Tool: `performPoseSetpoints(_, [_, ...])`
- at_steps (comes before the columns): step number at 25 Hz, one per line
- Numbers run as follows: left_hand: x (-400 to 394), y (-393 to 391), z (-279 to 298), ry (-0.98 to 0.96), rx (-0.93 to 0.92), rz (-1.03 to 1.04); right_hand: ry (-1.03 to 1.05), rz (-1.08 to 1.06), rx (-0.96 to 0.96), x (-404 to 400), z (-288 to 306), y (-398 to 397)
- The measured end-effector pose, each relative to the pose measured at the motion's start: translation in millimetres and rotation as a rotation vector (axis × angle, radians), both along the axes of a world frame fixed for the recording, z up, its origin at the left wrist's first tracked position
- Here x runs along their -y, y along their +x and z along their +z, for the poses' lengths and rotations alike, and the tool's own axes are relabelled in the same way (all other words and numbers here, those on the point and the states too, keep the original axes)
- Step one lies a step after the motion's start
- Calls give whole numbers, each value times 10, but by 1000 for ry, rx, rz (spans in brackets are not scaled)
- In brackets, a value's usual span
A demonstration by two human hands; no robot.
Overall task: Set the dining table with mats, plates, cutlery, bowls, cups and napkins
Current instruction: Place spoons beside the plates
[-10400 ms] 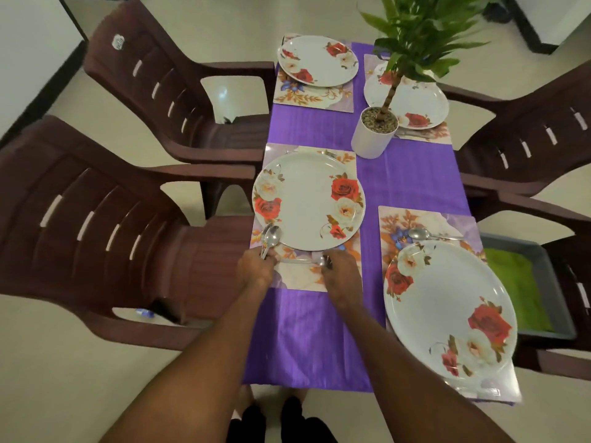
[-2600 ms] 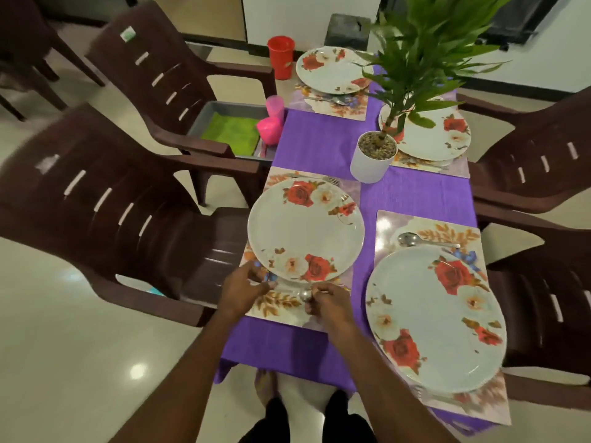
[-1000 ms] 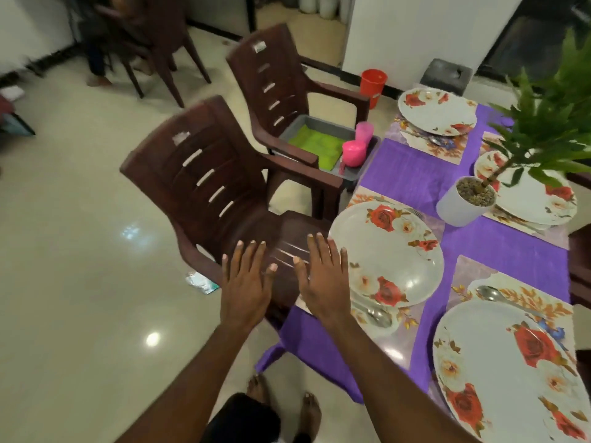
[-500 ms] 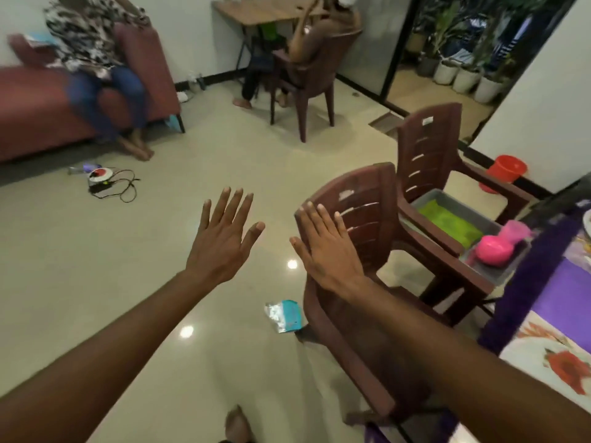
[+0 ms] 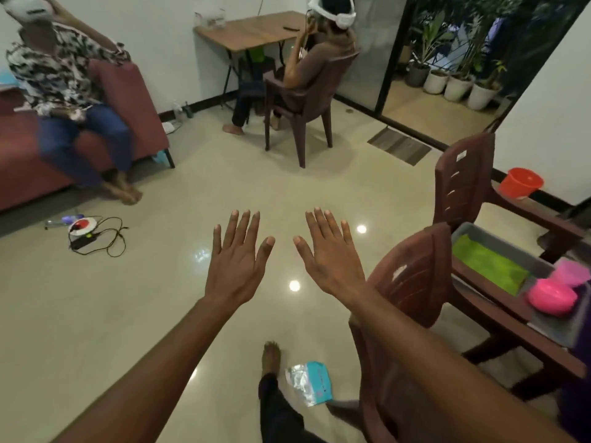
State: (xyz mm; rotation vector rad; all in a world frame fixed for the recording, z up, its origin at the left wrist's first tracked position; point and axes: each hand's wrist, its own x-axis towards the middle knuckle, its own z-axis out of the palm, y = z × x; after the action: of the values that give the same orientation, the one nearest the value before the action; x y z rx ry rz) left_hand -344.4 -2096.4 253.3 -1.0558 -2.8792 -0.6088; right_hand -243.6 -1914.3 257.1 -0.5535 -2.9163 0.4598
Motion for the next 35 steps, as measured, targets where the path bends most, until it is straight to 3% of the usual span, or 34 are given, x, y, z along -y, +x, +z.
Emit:
performPoseSetpoints(6, [-1131,-1650,-89,-39,54,-19,-175,-210,5,-955,-331,-1614])
performPoseSetpoints(11, [-2387,-2511,-127,-6,94,-123,-206,-349,-10,-1983,-309,-2217])
performPoseSetpoints(22, [-6337,-3979,-192,48,100,-607,-170,-818,-89,-5117,-200,-3316])
performPoseSetpoints(29, [-8805,-3931,93,71,109,-995,-108,-1187,-171,-6861,109,-3204])
performPoseSetpoints(35, [-10861,-3403,-3,45,23,-1263,-82,-1418,-217,-8557,-98,-2694])
